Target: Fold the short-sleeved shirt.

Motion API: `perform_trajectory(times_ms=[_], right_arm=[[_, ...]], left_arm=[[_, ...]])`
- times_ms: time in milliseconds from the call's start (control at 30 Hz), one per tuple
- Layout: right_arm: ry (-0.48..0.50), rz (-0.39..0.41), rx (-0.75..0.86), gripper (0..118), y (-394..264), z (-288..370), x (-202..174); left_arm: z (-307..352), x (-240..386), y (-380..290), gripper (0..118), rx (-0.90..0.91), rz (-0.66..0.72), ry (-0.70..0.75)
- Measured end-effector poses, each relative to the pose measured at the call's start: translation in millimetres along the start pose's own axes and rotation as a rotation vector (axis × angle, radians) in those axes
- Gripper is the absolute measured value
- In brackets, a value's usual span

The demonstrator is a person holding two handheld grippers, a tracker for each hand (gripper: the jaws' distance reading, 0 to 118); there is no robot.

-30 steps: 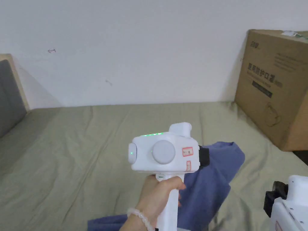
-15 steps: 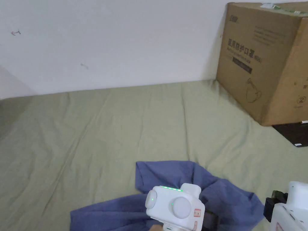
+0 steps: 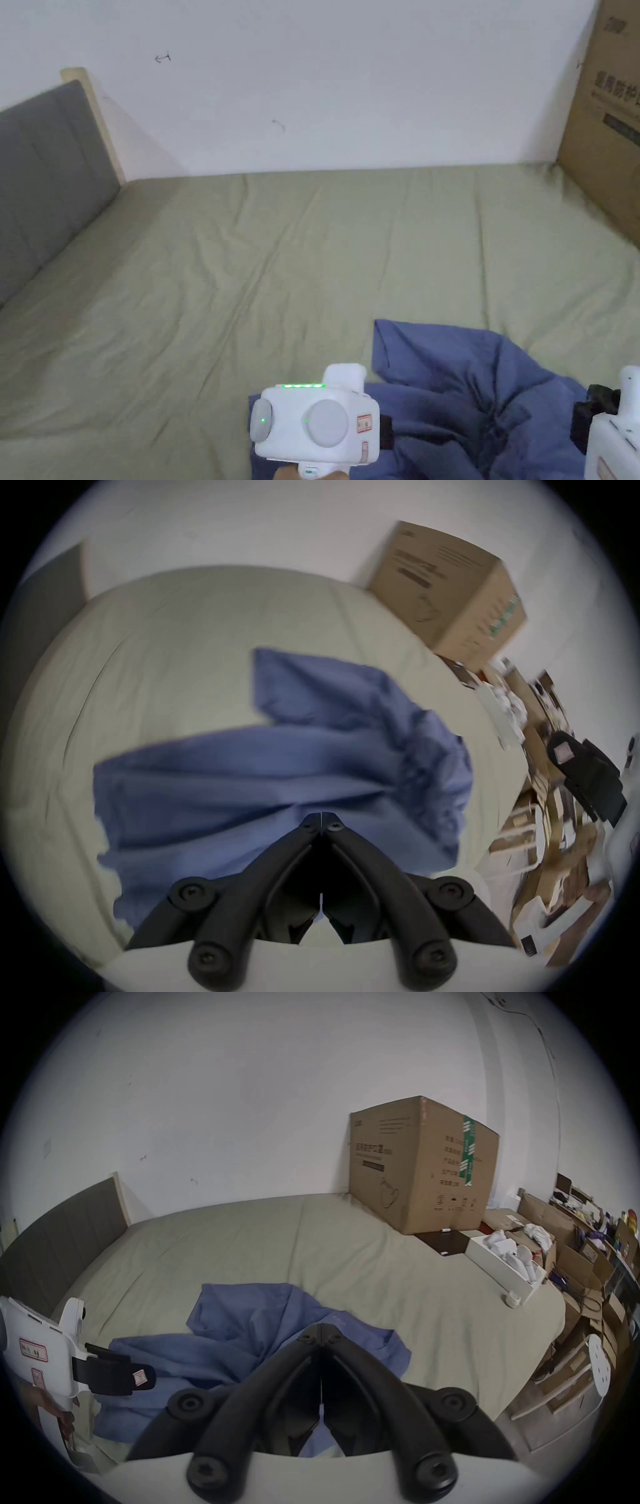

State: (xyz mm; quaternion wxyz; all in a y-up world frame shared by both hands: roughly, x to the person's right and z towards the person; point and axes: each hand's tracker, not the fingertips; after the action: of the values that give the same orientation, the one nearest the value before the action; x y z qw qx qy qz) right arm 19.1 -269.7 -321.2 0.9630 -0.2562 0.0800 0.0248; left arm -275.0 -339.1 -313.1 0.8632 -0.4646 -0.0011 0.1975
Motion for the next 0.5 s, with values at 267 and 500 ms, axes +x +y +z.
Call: perform_trajectory(times_ms=[267, 500], right_arm=[[0.055, 0.058, -0.034, 0, -2.8, -18.8, -21.1], [0.064, 0.063, -0.099, 0, -12.8, -41.8, -25.0]], left_arm=[[24.4, -88.8, 59.5, 47, 0.041, 0.084, 0.187], [-36.3, -150.5, 113.3, 92, -0.168, 0.171, 0.248]])
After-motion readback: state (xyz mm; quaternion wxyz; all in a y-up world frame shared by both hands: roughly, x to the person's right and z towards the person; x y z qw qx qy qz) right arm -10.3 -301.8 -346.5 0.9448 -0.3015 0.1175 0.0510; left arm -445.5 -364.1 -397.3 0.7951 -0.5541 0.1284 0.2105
